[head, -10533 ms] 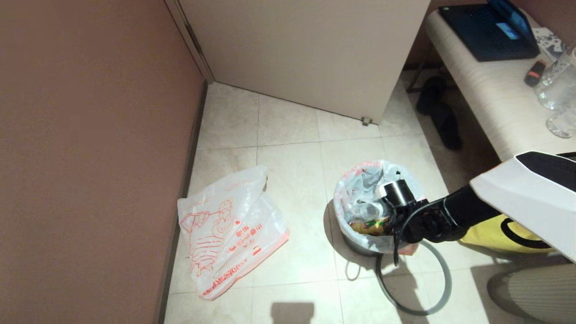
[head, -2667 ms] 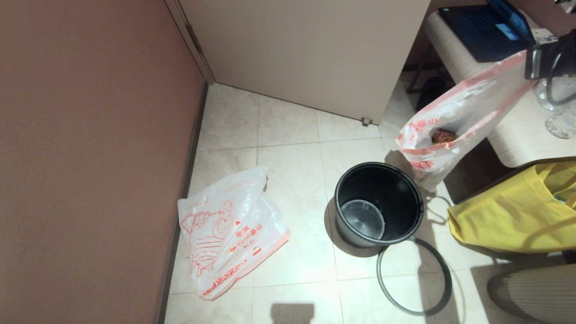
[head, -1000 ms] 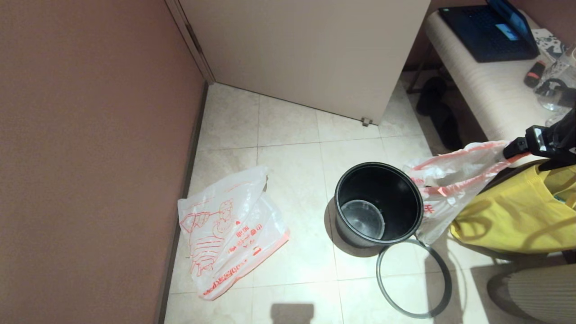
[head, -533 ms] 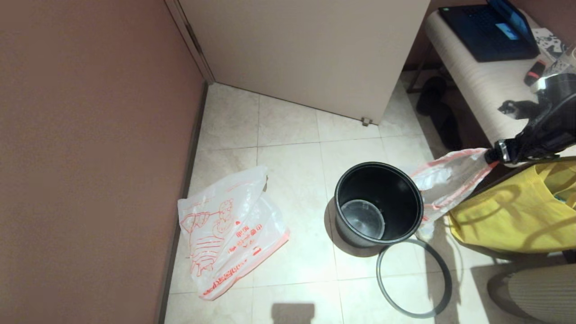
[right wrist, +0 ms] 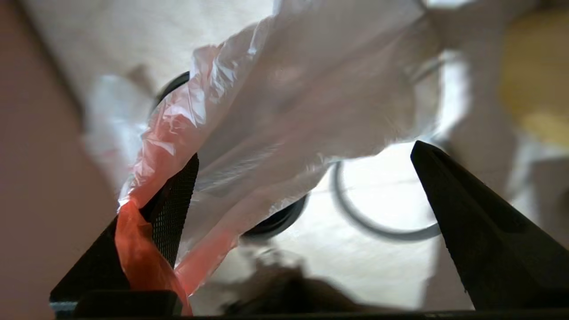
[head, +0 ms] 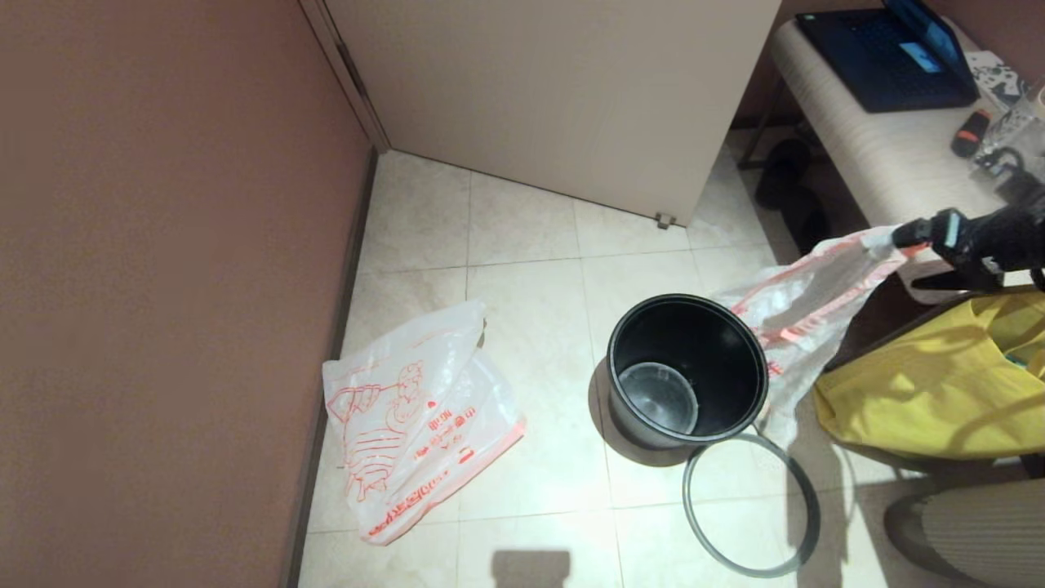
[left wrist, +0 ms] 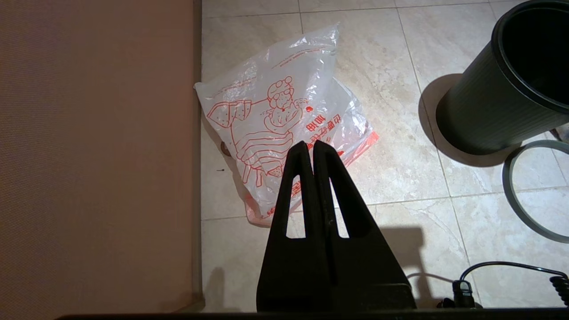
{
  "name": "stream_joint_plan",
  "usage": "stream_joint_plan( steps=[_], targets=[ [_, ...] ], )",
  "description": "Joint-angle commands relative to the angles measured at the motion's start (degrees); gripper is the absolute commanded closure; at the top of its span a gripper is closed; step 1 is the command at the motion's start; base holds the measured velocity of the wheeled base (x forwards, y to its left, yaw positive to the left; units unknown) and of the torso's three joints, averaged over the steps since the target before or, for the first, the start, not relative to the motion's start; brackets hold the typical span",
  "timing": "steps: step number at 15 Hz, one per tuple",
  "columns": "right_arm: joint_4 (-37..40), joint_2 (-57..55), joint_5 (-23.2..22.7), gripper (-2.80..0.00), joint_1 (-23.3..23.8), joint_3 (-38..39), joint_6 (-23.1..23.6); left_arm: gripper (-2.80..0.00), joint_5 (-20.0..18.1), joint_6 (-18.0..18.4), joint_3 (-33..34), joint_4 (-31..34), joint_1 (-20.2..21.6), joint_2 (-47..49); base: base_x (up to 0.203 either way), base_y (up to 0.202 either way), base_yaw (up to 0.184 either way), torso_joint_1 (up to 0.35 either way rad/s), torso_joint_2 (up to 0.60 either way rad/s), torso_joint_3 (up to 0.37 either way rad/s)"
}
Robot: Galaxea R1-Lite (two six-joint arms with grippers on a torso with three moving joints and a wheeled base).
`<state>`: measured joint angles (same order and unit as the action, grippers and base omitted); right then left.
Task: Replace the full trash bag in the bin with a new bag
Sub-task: Place the trash bag on the floor
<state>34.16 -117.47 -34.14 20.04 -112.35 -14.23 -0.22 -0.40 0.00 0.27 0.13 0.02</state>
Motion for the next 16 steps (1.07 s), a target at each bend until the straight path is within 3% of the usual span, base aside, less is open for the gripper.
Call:
stream_joint_plan(
  steps=[1, 3, 4, 7, 8, 9, 11, 16],
  targets=[
    [4.6, 2.9, -6.7, -2.80, 3.4, -0.2, -2.2, 0.00, 0.0, 0.0, 0.0, 0.0, 0.0, 0.1, 0.000, 0.000, 0.000, 0.000, 0.00, 0.000],
    [5.2, 2.3, -4.2, -2.80, 4.0, 0.0, 0.2, 0.00, 0.0, 0.0, 0.0, 0.0, 0.0, 0.1, 0.000, 0.000, 0.000, 0.000, 0.00, 0.000],
    [5.8, 1.3, 1.9, -2.80, 3.0, 0.1, 3.9, 0.00, 0.0, 0.0, 0.0, 0.0, 0.0, 0.1, 0.000, 0.000, 0.000, 0.000, 0.00, 0.000],
    [3.5, -5.0, 34.4, -2.80, -2.5, 0.0, 21.4, 0.00, 0.0, 0.0, 0.0, 0.0, 0.0, 0.1, 0.000, 0.000, 0.000, 0.000, 0.00, 0.000],
    [-1.3, -7.7, 42.8, -2.80, -6.1, 0.0, 29.5, 0.00, 0.0, 0.0, 0.0, 0.0, 0.0, 0.1, 0.000, 0.000, 0.000, 0.000, 0.00, 0.000],
    [-4.0, -9.2, 49.4, -2.80, -9.1, 0.0, 34.5, 0.00, 0.0, 0.0, 0.0, 0.0, 0.0, 0.1, 0.000, 0.000, 0.000, 0.000, 0.00, 0.000],
    [-8.3, -11.2, 54.8, -2.80, -13.4, 0.0, 38.6, 0.00, 0.0, 0.0, 0.0, 0.0, 0.0, 0.1, 0.000, 0.000, 0.000, 0.000, 0.00, 0.000],
    [-8.5, -3.3, 56.6, -2.80, -15.9, 6.0, 37.6, 0.00, 0.0, 0.0, 0.0, 0.0, 0.0, 0.1, 0.000, 0.000, 0.000, 0.000, 0.00, 0.000]
  ],
)
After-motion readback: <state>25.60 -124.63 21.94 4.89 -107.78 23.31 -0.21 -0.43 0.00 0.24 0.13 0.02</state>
